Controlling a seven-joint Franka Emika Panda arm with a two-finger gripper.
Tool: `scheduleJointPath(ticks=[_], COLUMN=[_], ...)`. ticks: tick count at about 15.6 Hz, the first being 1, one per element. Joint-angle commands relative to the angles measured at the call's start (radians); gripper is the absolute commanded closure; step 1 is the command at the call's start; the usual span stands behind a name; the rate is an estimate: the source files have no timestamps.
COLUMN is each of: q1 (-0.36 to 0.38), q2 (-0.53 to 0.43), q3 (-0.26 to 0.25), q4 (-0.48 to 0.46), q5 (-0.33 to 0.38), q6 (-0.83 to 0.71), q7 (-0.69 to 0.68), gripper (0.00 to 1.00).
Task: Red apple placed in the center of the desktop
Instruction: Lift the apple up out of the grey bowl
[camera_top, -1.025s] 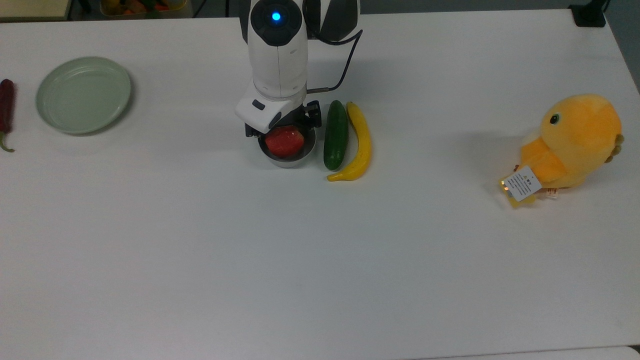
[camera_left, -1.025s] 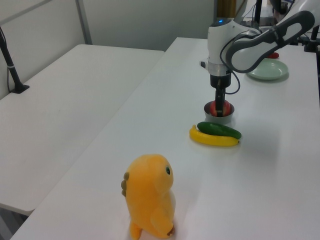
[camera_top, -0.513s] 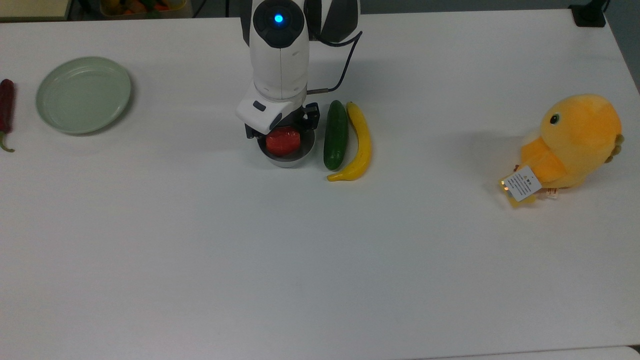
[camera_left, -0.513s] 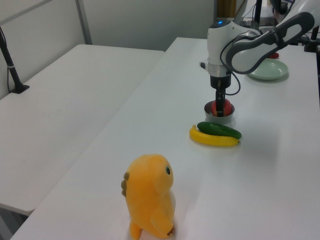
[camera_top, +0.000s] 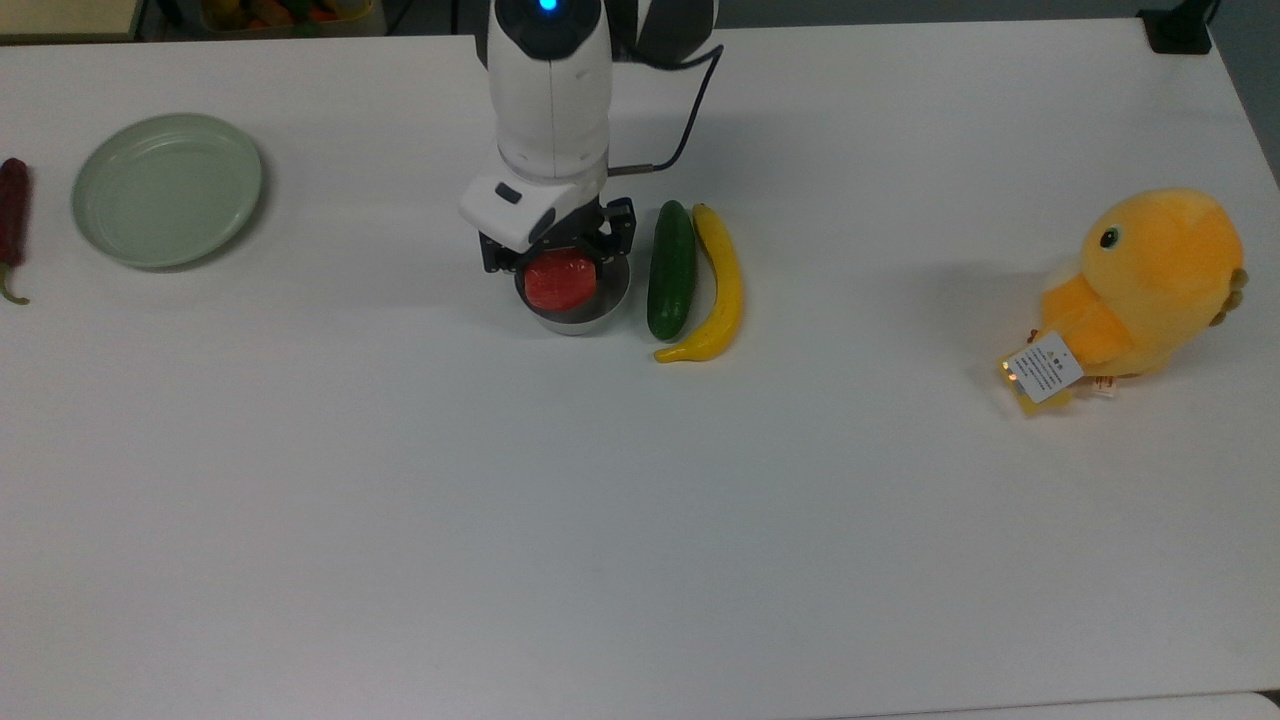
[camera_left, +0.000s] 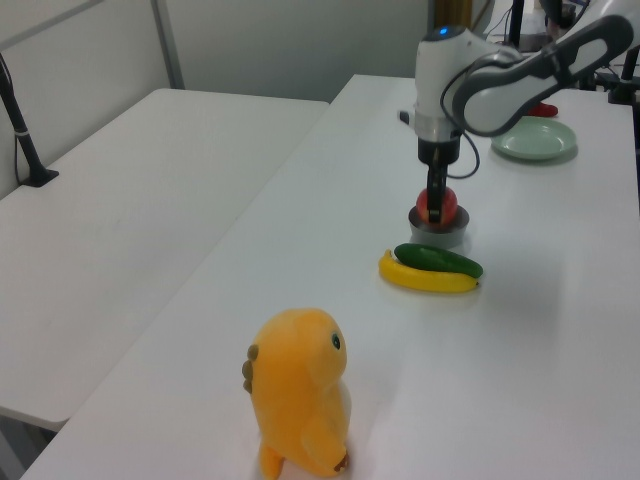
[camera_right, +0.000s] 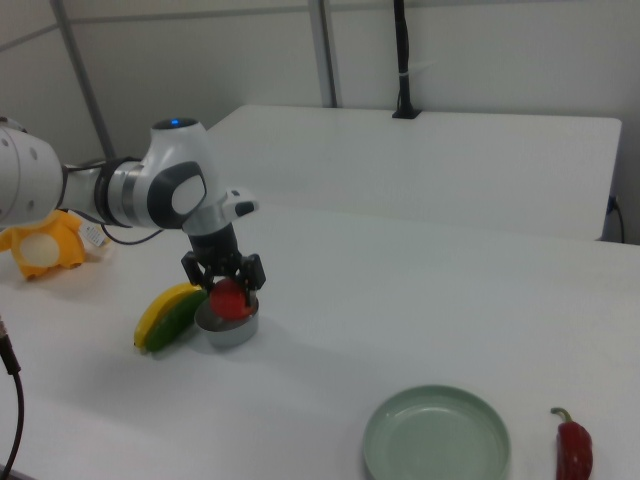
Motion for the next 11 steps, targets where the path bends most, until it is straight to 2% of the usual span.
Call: scheduleJointPath(ticks=[1, 7, 11], q1=[-0.028, -0.075, -0.103], q2=[-0.089, -0.104, -0.093], q3=[-0.002, -0.040, -0.045], q4=[-0.022, -0.023, -0.032], q5=[0.006, 0.006, 0.004], q6=[0.010, 0.002, 0.003], q7=[-0.003, -0.008, -0.010], gripper=[0.31, 0.30, 0.30])
